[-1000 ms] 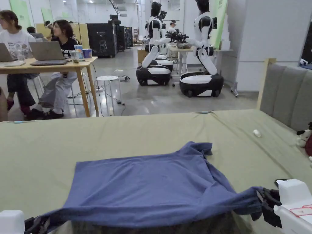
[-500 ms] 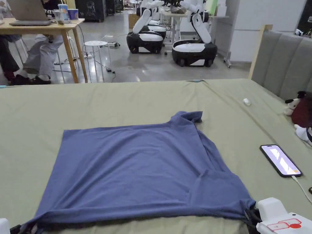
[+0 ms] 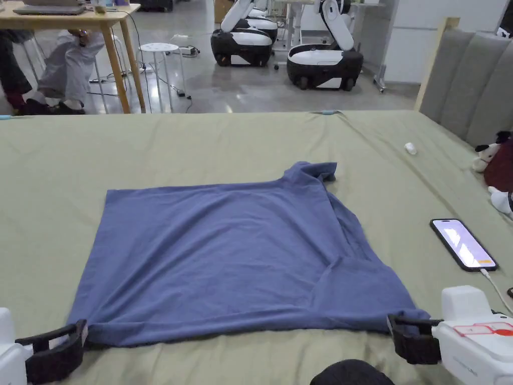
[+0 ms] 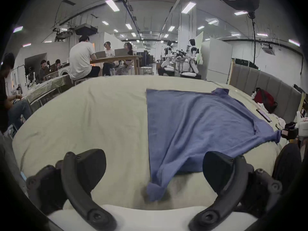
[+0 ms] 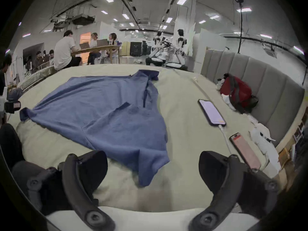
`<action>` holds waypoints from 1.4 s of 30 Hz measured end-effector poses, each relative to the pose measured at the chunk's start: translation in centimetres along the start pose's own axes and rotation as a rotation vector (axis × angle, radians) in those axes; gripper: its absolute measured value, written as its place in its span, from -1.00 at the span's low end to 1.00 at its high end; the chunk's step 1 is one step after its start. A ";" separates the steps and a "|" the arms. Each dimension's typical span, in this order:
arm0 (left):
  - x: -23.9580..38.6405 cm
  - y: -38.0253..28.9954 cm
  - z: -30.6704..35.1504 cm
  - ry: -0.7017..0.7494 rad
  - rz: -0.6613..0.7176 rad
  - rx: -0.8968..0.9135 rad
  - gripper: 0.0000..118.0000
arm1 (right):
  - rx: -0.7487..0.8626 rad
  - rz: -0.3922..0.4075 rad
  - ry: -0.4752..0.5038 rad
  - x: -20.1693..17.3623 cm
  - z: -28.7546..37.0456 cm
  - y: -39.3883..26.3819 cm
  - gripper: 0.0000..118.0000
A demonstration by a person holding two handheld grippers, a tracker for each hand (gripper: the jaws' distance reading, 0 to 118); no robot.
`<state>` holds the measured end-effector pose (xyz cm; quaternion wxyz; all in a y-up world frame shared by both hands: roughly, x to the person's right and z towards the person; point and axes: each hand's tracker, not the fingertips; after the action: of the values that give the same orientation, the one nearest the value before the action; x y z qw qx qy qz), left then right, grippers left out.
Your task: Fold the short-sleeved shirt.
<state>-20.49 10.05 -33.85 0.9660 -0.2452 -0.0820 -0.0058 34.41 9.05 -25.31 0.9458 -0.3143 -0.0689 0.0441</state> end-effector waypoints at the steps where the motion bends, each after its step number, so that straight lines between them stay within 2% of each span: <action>1: 0.2 0.3 0.1 0.008 -0.007 0.005 0.98 | 0.001 0.003 -0.015 -0.6 0.3 0.5 0.91; 3: 0.4 0.8 0.2 0.015 -0.011 0.014 0.97 | 0.017 0.005 -0.009 -0.7 0.7 1.2 0.84; 4: 0.5 0.9 0.2 0.015 -0.015 0.014 0.96 | 0.020 0.004 -0.005 -0.7 0.8 1.4 0.73; 6: 1.0 0.9 0.4 0.008 -0.025 0.010 0.75 | 0.022 0.008 -0.001 -1.7 1.0 1.8 0.21; 7: 1.1 0.8 0.4 0.010 -0.029 0.009 0.58 | 0.026 0.014 -0.005 -1.8 0.9 1.8 -0.09; 8: 1.3 0.6 0.3 0.016 -0.036 0.004 0.30 | 0.029 0.025 -0.012 -1.8 0.8 1.9 -0.45; 10: 1.6 0.3 0.3 0.029 -0.044 -0.009 -0.37 | 0.031 0.035 -0.025 -2.4 0.4 1.8 -0.89; 11: 1.7 0.1 0.3 0.031 -0.047 -0.020 -0.85 | 0.038 0.029 -0.027 -2.3 0.6 1.9 -1.00; 12: 1.7 -0.2 0.4 0.034 -0.043 -0.023 -1.00 | 0.046 0.022 -0.027 -2.3 0.9 2.0 -1.00; 21: 1.2 -0.9 2.5 0.022 0.011 -0.036 -0.98 | 0.062 0.050 0.009 -3.3 3.0 1.8 -1.00; 22: 1.0 -0.8 2.5 0.015 0.012 -0.036 -0.73 | 0.062 0.050 0.012 -3.4 2.9 1.8 -1.00; 23: 1.0 -0.7 2.4 0.012 0.008 -0.043 -0.07 | 0.062 0.052 0.019 -3.5 3.1 1.8 -1.00; 24: 1.0 -0.7 2.2 0.010 0.003 -0.052 0.43 | 0.062 0.052 0.023 -3.6 3.1 1.8 -1.00; 25: 0.9 -0.7 1.9 0.010 -0.009 -0.067 0.81 | 0.061 0.051 0.024 -3.4 2.6 1.6 -1.00; 26: 0.9 -0.9 1.6 0.007 -0.025 -0.090 0.94 | 0.060 0.052 0.027 -3.4 2.5 1.6 -1.00; 29: 1.1 -1.4 1.3 -0.012 -0.046 -0.093 0.73 | 0.052 0.049 0.031 -3.5 2.3 1.5 -1.00; 34: 1.2 -2.3 -0.1 0.016 -0.055 -0.132 0.71 | 0.031 0.047 0.026 -3.6 2.1 1.3 -1.00; 38: 1.2 -2.5 -1.3 0.032 -0.065 -0.145 0.39 | 0.019 0.046 0.024 -3.5 1.6 1.2 -1.00; 39: 1.2 -2.6 -1.6 0.047 -0.068 -0.146 0.26 | 0.016 0.046 0.023 -3.5 1.5 1.2 -1.00; 40: 1.2 -2.6 -1.7 0.051 -0.069 -0.144 -0.03 | 0.014 0.045 0.023 -3.5 1.4 1.2 -1.00; 41: 1.1 -2.7 -1.8 0.061 -0.063 -0.138 -0.68 | 0.012 0.044 0.021 -3.4 1.3 1.2 -1.00; 42: 0.9 -2.7 -2.0 0.062 -0.054 -0.136 -0.97 | 0.011 0.044 0.022 -3.3 1.2 1.1 -1.00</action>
<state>-19.43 6.74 -34.11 0.9486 -0.3077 -0.0580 -0.0451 30.95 10.24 -25.36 0.9469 -0.3111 -0.0514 0.0621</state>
